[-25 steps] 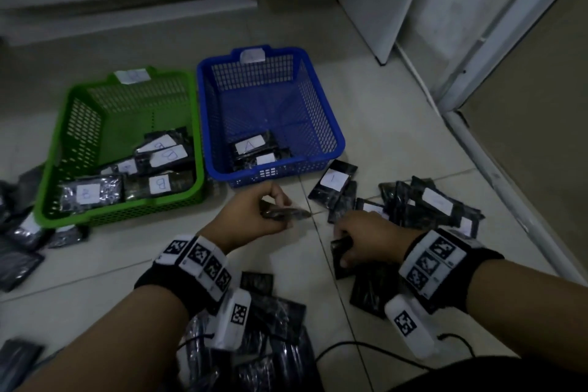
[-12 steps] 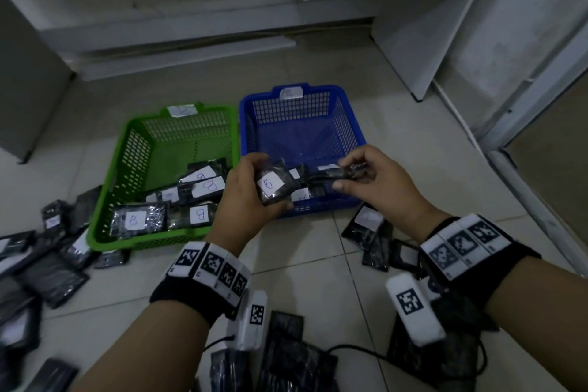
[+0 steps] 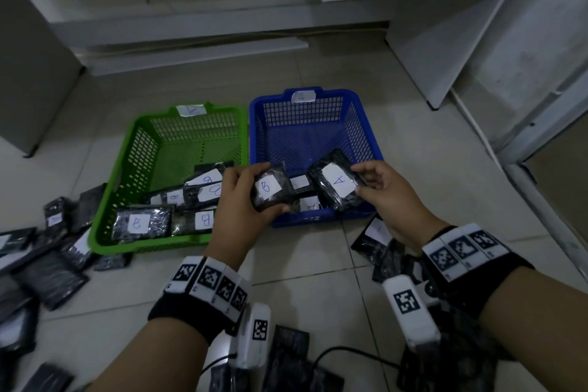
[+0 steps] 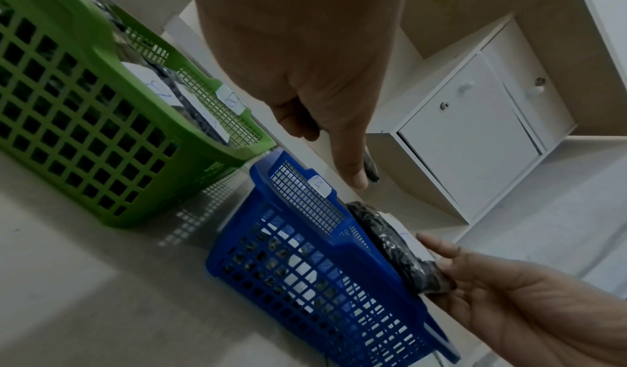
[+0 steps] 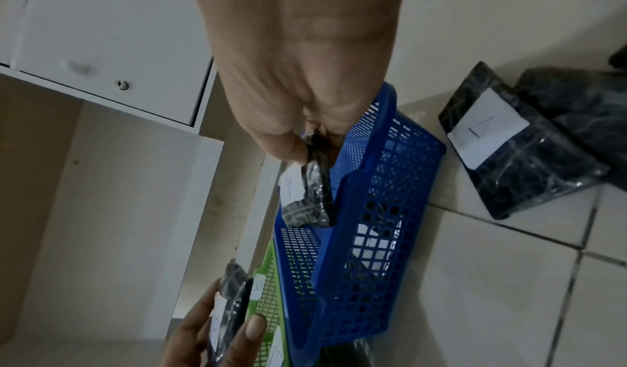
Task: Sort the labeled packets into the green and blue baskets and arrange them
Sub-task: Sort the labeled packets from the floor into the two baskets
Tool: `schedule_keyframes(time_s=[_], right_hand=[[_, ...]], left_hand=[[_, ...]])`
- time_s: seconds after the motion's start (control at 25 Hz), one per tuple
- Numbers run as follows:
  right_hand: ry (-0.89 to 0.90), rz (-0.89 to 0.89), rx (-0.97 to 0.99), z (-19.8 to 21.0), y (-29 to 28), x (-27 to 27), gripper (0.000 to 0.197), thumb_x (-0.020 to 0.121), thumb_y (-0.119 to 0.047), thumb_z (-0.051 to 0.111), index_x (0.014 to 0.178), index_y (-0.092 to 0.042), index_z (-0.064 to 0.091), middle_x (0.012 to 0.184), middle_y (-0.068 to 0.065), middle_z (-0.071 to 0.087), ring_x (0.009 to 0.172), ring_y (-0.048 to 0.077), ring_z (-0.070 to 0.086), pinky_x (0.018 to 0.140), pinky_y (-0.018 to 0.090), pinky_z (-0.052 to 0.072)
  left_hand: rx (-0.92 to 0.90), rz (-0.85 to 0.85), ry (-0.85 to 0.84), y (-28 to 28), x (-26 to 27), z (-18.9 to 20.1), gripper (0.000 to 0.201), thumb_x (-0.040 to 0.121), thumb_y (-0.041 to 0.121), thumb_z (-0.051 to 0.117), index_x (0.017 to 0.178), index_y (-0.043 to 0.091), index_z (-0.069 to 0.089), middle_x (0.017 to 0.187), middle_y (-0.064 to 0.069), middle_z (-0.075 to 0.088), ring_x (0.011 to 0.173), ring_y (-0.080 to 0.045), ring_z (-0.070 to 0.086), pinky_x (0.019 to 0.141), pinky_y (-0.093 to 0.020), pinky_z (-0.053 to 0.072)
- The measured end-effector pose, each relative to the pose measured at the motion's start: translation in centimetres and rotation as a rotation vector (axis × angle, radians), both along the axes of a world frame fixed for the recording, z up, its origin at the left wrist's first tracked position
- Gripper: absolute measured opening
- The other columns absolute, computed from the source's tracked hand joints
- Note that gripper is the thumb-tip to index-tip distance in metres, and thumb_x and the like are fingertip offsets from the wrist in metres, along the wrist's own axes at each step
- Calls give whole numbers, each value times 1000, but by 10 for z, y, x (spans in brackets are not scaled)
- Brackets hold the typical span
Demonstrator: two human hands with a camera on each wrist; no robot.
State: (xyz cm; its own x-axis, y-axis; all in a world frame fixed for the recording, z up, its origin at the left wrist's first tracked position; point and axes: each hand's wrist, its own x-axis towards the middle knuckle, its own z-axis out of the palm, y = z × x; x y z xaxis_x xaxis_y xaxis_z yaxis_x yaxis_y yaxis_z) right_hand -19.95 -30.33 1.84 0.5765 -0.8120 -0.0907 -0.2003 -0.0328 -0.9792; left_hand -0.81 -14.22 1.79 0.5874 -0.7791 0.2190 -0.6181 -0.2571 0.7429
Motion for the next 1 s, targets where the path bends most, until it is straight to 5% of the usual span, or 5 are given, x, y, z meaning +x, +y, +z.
schedule_keyframes(time_s=[0.12, 0.28, 0.6, 0.8, 1.0], right_hand=[[-43, -98, 128, -3, -3, 17, 28, 87, 5, 57, 105, -16, 56, 91, 0, 63, 79, 12, 62, 67, 21, 53], [29, -119, 213, -15, -9, 60, 17, 93, -1, 51, 106, -11, 54, 96, 4, 61, 77, 15, 60, 53, 25, 51], [317, 35, -2, -43, -21, 130, 25, 89, -3, 55, 87, -24, 69, 108, 7, 69, 100, 24, 64, 93, 42, 52], [420, 79, -211, -43, -7, 121, 25, 85, 1, 60, 101, -13, 72, 107, 8, 69, 92, 21, 64, 78, 26, 50], [416, 143, -386, -34, 7, 115, 25, 86, -5, 57, 87, -25, 71, 97, 12, 67, 71, 24, 66, 67, 33, 56]], left_hand=[[-47, 67, -21, 4, 10, -5, 75, 67, 20, 83, 132, 19, 45, 117, 5, 36, 103, 3, 37, 87, 4, 26], [-36, 190, -3, 14, 27, -8, 68, 72, 9, 75, 132, 9, 41, 125, -6, 31, 113, -11, 37, 101, -19, 31], [50, 323, 73, 39, 78, -4, 65, 74, 2, 72, 132, 16, 46, 129, -8, 27, 110, -9, 35, 97, -12, 31], [176, 419, -3, 45, 124, 8, 65, 75, 3, 71, 135, 13, 47, 135, -12, 33, 117, -24, 44, 102, -24, 32], [395, 457, -19, 53, 151, 4, 57, 78, 8, 68, 130, 4, 45, 136, -22, 27, 119, -41, 43, 106, -37, 34]])
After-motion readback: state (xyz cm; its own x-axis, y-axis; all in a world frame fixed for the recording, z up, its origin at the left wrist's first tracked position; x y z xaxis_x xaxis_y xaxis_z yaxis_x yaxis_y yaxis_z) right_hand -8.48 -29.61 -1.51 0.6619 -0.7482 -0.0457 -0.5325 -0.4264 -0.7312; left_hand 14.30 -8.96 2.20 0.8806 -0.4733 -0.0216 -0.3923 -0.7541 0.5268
